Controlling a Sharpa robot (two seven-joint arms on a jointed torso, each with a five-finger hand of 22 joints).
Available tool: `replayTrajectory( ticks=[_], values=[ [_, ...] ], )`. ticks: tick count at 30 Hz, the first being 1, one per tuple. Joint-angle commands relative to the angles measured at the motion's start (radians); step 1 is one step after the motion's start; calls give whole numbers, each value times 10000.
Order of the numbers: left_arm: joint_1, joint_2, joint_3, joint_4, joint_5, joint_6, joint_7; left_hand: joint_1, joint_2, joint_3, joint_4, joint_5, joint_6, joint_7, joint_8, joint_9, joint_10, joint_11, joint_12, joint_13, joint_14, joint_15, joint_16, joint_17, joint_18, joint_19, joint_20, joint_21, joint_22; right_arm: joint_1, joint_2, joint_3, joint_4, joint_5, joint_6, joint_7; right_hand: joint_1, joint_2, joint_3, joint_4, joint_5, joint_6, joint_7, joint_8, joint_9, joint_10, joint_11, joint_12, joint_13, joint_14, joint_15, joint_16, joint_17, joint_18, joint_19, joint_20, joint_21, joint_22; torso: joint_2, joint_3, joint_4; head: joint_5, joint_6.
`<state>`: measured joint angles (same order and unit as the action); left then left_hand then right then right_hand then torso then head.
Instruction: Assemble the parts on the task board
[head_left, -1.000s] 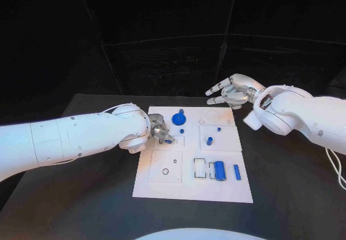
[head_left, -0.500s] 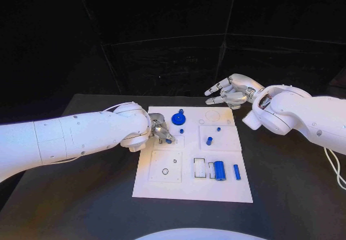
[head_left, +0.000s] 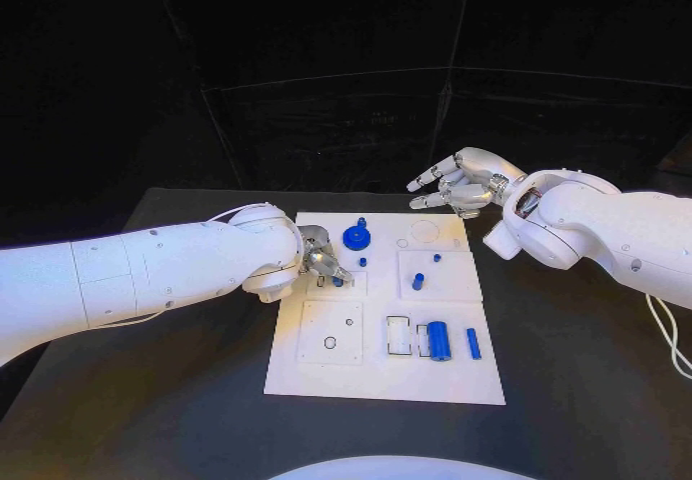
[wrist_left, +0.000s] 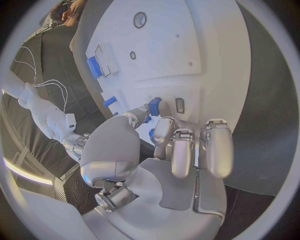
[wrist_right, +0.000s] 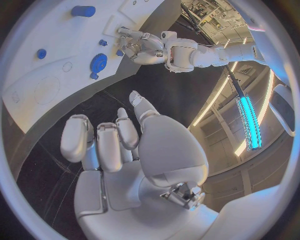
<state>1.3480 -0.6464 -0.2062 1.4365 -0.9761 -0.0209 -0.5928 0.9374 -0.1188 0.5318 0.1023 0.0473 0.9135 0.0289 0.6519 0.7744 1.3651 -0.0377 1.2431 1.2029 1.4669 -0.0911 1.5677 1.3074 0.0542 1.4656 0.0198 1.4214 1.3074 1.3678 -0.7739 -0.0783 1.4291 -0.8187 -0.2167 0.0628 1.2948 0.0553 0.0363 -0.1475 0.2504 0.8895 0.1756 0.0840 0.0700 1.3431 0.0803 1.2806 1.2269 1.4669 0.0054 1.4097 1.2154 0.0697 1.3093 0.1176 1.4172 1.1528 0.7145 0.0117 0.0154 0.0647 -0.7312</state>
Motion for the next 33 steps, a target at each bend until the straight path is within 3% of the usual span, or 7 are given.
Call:
replayTrajectory(
  ticks=[1, 10, 13, 25, 29, 33],
  values=[
    [-39, 37, -25, 1, -4, 83, -61, -130, -3, -157, 42, 17, 81, 16, -41, 21, 105, -3, 77, 5, 1039, -46, 31, 2634, -35, 227, -59, 32, 148, 18, 6, 6, 3, -14, 97, 27, -115, 4, -85, 11, 1, -20, -21, 69, 0, -72, 24, -47, -25, 318, -3, -75, -30, 188, -95, -19, -62, -46, -1, -6, -2, 4, -4],
    [-39, 38, -25, -16, -4, 51, -121, -357, -55, -1116, 332, 20, 158, -11, 5, 70, 126, -26, 96, -3, 1039, -61, 31, 2634, -49, 258, -73, 66, 224, 18, 2, 6, 0, -14, 125, 22, -171, -15, -126, 28, 4, -22, -24, 73, 0, -86, 22, -66, -47, 302, -4, -118, -102, 197, -122, -19, -87, -94, -3, -5, 9, 3, -20],
    [-39, 24, -24, -6, -4, -40, -139, -455, -137, -1782, 521, 17, 169, -43, 25, 97, 146, -62, 122, 9, 1039, -93, 31, 2634, -64, 288, -97, 109, 304, 18, 10, 6, -7, -14, 129, 20, -185, -17, -135, 32, 3, -22, -25, 75, 1, -88, 22, -69, -50, 297, -4, -132, -126, 201, -137, -19, -98, -117, -3, -7, 10, 12, -15],
    [7, -320, 15, 320, -4, -337, -17, -155, 33, -3284, 1017, -1, 142, -104, 70, 177, 139, -115, 111, -40, 1039, -152, 31, 2634, -65, 299, -172, 100, 320, 18, 17, 5, -59, -14, 128, 31, -212, -19, -155, 43, -6, -14, -28, 83, 3, -96, 20, -78, -62, 291, -6, -150, -152, 209, -160, -20, -118, -156, -5, -19, 5, -6, 12],
    [108, -506, 204, 518, -4, -281, 69, -31, 2, -3658, 1124, -4, 52, -82, 35, 182, 82, -98, 45, -117, 1039, -146, 31, 2634, -48, 268, -173, 39, 233, 17, 23, 5, -97, -14, 131, 34, -224, -18, -163, 48, -10, -12, -29, 85, 4, -96, 19, -79, -64, 287, -6, -158, -165, 210, -163, -20, -122, -162, -8, -9, 15, -12, 19],
    [313, -722, 522, 679, 125, -10, 171, 157, 76, -4095, 1313, -6, -164, -1, -113, 122, -69, -34, -105, -279, 1039, -97, 31, 2634, -15, 199, -141, -88, 55, 17, 56, 4, -169, -13, 143, 48, -242, -19, -177, 56, -20, -11, -31, 88, 4, -98, 18, -81, -67, 288, -8, -161, -163, 212, -167, -21, -129, -171, -14, 1, 9, -26, 67]
  ],
)
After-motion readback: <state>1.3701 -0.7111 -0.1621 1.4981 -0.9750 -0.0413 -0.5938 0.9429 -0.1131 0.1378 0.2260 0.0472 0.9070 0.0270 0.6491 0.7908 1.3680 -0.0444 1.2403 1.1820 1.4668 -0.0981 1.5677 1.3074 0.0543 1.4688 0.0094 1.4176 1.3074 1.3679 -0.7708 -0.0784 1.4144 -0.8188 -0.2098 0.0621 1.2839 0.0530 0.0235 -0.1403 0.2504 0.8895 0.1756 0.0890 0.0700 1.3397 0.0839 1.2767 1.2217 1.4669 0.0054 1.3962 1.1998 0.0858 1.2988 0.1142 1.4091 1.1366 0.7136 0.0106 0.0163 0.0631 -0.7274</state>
